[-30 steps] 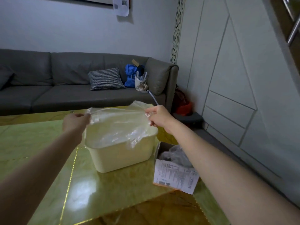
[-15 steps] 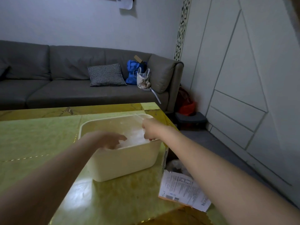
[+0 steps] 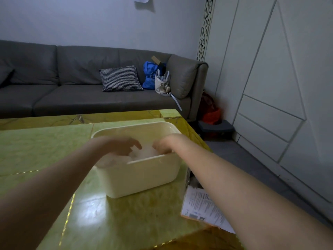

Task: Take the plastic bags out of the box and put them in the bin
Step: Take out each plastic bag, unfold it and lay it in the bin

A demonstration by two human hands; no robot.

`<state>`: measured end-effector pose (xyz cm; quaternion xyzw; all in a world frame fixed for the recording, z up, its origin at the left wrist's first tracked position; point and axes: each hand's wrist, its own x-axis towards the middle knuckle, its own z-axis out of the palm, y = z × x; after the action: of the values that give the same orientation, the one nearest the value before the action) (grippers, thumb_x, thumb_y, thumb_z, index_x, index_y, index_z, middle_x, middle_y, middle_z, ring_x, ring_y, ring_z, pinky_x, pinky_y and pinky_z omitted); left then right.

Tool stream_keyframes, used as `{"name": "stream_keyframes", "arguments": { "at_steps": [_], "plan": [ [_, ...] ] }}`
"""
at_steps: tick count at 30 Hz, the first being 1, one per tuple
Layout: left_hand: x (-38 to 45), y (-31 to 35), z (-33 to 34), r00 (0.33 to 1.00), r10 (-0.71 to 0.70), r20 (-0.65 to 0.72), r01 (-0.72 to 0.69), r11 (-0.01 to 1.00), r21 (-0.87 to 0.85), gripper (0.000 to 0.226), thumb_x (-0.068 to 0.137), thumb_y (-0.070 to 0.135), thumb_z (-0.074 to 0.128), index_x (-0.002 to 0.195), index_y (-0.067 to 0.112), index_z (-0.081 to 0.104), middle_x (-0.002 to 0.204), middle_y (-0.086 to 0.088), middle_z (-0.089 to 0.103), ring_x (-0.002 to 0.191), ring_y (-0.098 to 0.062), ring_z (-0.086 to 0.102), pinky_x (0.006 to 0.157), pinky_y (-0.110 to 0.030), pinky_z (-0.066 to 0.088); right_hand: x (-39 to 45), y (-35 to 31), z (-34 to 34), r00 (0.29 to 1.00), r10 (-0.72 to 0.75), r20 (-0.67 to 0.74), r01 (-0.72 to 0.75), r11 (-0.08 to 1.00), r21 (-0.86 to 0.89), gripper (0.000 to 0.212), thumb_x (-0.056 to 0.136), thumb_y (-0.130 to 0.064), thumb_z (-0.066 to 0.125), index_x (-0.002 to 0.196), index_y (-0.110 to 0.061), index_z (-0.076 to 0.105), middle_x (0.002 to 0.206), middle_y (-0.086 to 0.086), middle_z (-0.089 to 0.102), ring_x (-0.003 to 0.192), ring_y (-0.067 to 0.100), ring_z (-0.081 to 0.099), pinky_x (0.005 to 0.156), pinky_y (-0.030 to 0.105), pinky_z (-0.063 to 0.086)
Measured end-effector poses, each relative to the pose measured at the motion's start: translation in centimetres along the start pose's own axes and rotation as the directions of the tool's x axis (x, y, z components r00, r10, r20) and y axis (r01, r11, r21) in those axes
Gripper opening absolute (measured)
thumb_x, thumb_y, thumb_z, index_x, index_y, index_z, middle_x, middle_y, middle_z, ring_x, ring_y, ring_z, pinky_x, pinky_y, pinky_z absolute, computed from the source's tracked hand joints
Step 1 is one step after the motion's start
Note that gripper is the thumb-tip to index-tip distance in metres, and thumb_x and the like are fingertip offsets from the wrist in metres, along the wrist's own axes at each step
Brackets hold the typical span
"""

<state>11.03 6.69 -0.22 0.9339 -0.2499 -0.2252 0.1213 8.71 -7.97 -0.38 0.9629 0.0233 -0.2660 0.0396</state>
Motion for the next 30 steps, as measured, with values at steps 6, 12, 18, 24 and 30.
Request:
{"name": "stream_keyframes", "arguments": {
  "at_steps": [6,12,18,24,30],
  "plan": [
    [-2.4,3.1,-1.8,0.979,0.183,-0.086,-0.202,0.922,-0.329,0.026,0.093,0.032,0.049,0.114,0.021,0.061,0.11,0.007,0.062,0.103,-0.012,0.054,0.089,-0.029,0.04,1.2,-0.6,0.3,0.997,0.077,0.002,-0.077,0.993,0.085,0.051,0.096,-0.018,0.043,0.145,-0.012,0.032,0.142,0.009,0.04,0.114,0.028,0.049,0.098,0.037,0.044],
    [-1.4,0.7,0.2,0.977,0.158,0.14,-0.126,0.969,-0.212,0.022,0.093,0.011,0.052,0.091,0.027,0.067,0.096,0.007,0.065,0.085,-0.004,0.057,0.089,-0.021,0.044,-0.6,0.4,-0.2,1.0,0.029,-0.005,-0.028,0.988,0.153,0.054,0.095,-0.04,0.049,0.139,-0.011,0.04,0.136,0.006,0.046,0.119,0.026,0.051,0.094,0.032,0.045],
    [-0.4,-0.3,0.8,0.992,-0.002,0.128,-0.034,0.96,0.279,0.03,0.093,0.006,0.047,0.116,0.013,0.064,0.108,0.0,0.064,0.08,-0.005,0.051,0.059,-0.004,0.038,-0.4,0.0,-0.5,0.999,-0.013,-0.034,0.014,0.999,0.032,0.061,0.095,-0.027,0.053,0.149,-0.019,0.026,0.151,0.007,0.028,0.13,0.028,0.041,0.104,0.036,0.041],
    [0.4,-0.5,1.0,0.978,0.029,0.209,-0.111,0.912,0.396,0.017,0.093,0.004,0.046,0.091,0.0,0.062,0.088,-0.014,0.059,0.068,-0.019,0.062,0.062,-0.021,0.049,0.1,-0.3,-0.2,0.999,-0.018,-0.031,0.017,0.999,-0.04,0.05,0.096,-0.022,0.05,0.144,-0.015,0.037,0.148,0.01,0.033,0.127,0.029,0.043,0.101,0.035,0.042],
    [-1.0,0.6,-2.8,0.962,0.249,-0.116,-0.236,0.965,0.113,0.025,0.084,0.007,0.064,0.106,0.019,0.066,0.103,-0.003,0.067,0.071,0.008,0.059,0.069,-0.006,0.044,-0.5,-0.3,-1.6,0.974,-0.089,-0.211,0.124,0.98,0.157,0.062,0.084,-0.037,0.069,0.135,-0.01,0.047,0.14,0.006,0.045,0.12,0.026,0.049,0.098,0.037,0.047]
  ]
}}
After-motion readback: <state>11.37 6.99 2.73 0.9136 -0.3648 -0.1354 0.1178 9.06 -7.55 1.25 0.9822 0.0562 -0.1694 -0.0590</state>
